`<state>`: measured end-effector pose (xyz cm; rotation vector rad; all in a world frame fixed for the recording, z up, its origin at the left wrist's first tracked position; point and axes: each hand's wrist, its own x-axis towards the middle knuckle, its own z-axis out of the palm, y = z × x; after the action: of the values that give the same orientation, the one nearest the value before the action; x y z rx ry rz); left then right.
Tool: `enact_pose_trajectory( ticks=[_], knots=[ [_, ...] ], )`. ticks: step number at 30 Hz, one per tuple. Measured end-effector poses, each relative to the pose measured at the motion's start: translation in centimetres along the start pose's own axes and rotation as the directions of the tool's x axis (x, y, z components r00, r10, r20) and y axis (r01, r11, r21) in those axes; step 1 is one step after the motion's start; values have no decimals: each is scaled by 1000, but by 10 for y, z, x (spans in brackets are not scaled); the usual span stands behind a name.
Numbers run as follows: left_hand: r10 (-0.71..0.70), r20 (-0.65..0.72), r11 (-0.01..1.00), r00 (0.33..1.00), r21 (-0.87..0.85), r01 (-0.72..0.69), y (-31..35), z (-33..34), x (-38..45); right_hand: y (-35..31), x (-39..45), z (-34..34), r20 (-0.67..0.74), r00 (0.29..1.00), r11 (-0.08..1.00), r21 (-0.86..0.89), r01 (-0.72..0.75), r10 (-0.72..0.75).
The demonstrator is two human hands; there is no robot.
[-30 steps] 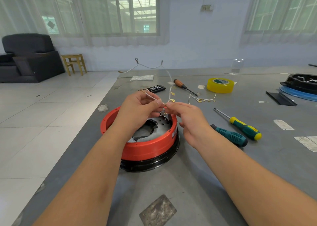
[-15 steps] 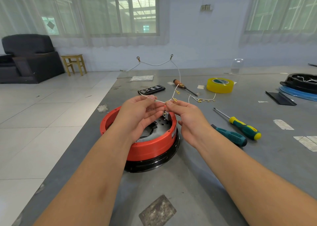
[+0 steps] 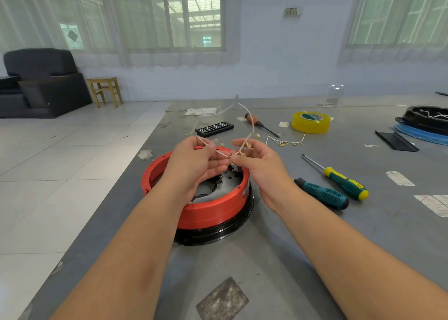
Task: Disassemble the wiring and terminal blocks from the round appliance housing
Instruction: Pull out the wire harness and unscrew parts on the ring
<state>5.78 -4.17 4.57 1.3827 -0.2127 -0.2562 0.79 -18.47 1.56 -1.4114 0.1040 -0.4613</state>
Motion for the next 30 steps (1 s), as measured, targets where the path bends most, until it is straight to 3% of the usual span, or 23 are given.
enact_pose_trajectory(
  ticks=[5,12,18,22,26,30],
  knots=[
    [105,-30,954,994,284,-93,1,-7,6,-5,6,-8,-1,1000,999,20,-30,30],
    [188,-50,851,981,507,-137,-3,-20,12,-4,15,-25,-45,997,997,-41,-70,68],
    [179,-71,877,981,464,-127,-8,-23,15,-5,16,-31,-62,996,992,-104,-71,65],
    [45,-31,951,998,306,-33,-5,-16,10,-4,18,-35,-130,989,991,-98,-88,75],
    [-96,116,961,989,269,62,4,-13,0,-5,18,-36,-168,982,995,-20,-96,91],
    [-175,177,955,969,271,123,12,-20,-6,-8,15,-31,-127,984,985,133,-108,125]
  ],
)
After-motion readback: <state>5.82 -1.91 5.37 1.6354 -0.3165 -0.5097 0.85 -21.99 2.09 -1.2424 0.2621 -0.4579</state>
